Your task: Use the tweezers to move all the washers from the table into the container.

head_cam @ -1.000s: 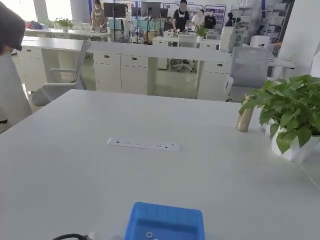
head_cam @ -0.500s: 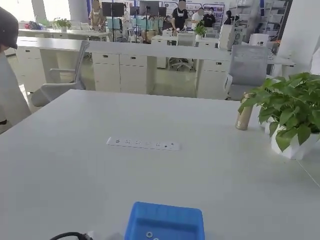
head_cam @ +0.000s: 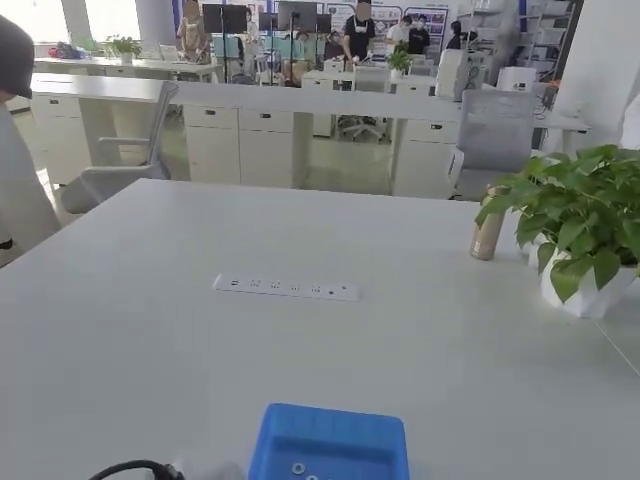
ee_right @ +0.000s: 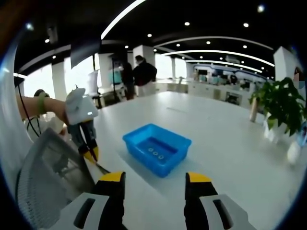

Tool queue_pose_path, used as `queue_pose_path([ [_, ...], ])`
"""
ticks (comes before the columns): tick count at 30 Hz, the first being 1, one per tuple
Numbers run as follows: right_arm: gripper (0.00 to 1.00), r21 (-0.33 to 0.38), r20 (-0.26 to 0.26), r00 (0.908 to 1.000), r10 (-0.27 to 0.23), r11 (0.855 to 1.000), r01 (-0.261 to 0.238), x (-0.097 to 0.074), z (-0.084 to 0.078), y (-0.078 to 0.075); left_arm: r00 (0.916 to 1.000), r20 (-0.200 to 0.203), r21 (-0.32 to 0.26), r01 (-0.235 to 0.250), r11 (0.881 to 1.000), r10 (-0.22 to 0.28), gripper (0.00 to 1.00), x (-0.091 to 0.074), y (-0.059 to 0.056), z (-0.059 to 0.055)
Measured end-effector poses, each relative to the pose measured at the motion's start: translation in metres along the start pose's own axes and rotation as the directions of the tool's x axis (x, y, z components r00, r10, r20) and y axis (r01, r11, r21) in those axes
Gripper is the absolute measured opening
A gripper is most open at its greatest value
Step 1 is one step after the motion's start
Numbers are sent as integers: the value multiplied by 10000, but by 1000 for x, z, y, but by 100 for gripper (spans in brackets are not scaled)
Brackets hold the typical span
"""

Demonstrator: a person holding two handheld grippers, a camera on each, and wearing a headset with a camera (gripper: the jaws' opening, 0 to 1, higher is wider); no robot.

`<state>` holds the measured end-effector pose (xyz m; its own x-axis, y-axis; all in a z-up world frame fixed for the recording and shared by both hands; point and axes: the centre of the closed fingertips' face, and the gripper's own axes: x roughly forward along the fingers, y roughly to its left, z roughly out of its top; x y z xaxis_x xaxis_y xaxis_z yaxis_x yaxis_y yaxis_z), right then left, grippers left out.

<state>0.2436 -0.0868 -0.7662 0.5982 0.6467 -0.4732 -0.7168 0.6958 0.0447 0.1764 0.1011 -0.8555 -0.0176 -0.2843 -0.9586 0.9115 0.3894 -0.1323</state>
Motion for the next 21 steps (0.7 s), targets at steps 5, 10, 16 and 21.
queue_pose_path([
  [5, 47, 24, -5, 10000, -6, 10000, 6, 0, 0, 0, 9984, 291, -280, -467, 9985, 475, 13, -10, 6, -2],
  [10, 48, 87, 106, 9999, 30, 10000, -31, 0, 2, 0, 9814, 1673, -1241, -742, 9895, 945, 19, -28, 13, 12],
  [16, 48, 163, 144, 9999, -33, 9999, 30, -1, 3, -1, 9274, 3340, -2351, -910, 9677, 1683, 29, -57, 22, 26],
  [21, 50, 210, 161, 9999, -51, 9998, 47, -1, 3, -2, 8460, 4511, -3195, -1441, 9366, 2841, 36, -77, 36, 31],
])
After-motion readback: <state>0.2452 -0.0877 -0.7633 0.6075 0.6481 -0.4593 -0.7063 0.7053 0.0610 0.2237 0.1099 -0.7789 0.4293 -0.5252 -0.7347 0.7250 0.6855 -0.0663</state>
